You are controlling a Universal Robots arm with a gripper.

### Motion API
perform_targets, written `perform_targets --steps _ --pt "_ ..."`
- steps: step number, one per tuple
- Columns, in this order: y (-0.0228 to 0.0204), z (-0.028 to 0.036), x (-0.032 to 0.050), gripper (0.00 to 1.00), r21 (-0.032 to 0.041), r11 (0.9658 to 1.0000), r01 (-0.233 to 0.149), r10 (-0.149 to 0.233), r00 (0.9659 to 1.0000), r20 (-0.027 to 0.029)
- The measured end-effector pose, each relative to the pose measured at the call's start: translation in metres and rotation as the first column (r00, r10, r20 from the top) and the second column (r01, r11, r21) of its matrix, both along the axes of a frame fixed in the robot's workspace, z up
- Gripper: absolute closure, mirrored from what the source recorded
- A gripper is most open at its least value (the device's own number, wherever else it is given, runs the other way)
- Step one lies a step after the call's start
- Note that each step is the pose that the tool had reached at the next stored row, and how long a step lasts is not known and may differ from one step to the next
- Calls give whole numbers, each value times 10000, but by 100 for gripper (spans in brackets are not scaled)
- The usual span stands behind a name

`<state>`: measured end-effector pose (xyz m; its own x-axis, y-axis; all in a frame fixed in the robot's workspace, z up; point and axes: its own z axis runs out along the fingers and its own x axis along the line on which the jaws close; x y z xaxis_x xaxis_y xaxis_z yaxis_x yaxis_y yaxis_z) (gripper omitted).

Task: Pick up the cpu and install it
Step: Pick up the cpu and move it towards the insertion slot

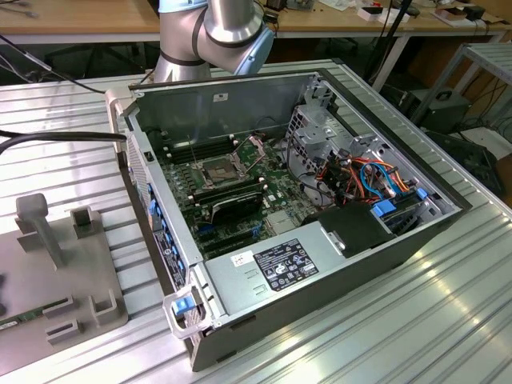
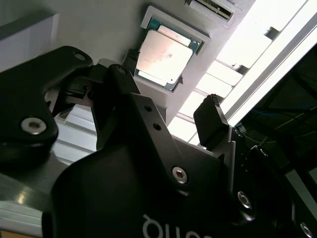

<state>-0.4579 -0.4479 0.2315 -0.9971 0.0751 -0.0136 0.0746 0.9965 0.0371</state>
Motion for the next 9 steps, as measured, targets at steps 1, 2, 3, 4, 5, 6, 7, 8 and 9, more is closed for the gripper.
perform_targets --steps 1,2,3,4,5,6,7,8,9 --pt "0 -3 0 28 0 10000 0 0 10000 0" --pt "0 -5 0 28 0 10000 0 0 10000 0" --pt "0 -8 0 28 0 10000 0 0 10000 0" --pt "0 -14 1 28 1 10000 0 0 10000 2" --pt "1 -22 4 28 2 10000 1 -1 10000 3" --pt "0 -30 8 28 1 10000 0 0 10000 2" --pt "0 -42 16 28 0 10000 0 0 10000 -1" --pt "0 -51 22 28 1 10000 0 0 10000 0" --pt "0 -61 27 28 1 10000 0 0 10000 1"
